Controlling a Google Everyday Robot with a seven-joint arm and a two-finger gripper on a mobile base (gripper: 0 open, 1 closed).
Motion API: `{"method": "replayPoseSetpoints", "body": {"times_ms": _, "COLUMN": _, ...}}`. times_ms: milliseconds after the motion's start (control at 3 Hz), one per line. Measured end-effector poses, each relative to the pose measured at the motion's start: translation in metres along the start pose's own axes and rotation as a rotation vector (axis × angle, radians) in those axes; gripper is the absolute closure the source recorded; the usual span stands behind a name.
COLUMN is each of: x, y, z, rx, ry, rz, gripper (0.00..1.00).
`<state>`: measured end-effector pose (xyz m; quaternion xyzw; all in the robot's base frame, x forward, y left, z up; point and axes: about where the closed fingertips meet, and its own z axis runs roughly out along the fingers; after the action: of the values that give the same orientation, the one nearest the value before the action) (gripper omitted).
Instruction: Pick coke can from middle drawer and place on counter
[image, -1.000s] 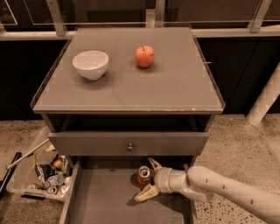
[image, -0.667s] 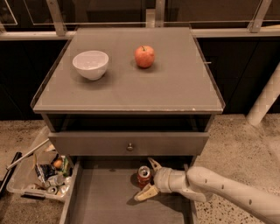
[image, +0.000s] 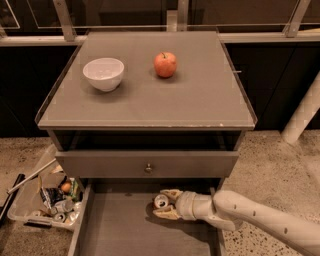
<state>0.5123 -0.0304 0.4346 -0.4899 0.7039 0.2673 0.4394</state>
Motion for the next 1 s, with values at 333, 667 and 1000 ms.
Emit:
{"method": "replayPoseSetpoints", "body": {"times_ms": 333, "x": 0.0, "y": 0.0, "z": 0.0, "rx": 0.0, "ry": 0.0, "rz": 0.0, "gripper": 0.64}}
{"method": "replayPoseSetpoints", "body": {"times_ms": 667, "x": -0.004, "y": 0.003, "z": 0.0, "rx": -0.009, "ry": 0.008, "rz": -0.008, "gripper": 0.89}}
{"method": "replayPoseSetpoints", "body": {"times_ms": 1000, "x": -0.021, "y": 0.016, "z": -0.018, "rx": -0.016, "ry": 0.026, "rz": -0.04, "gripper": 1.0}}
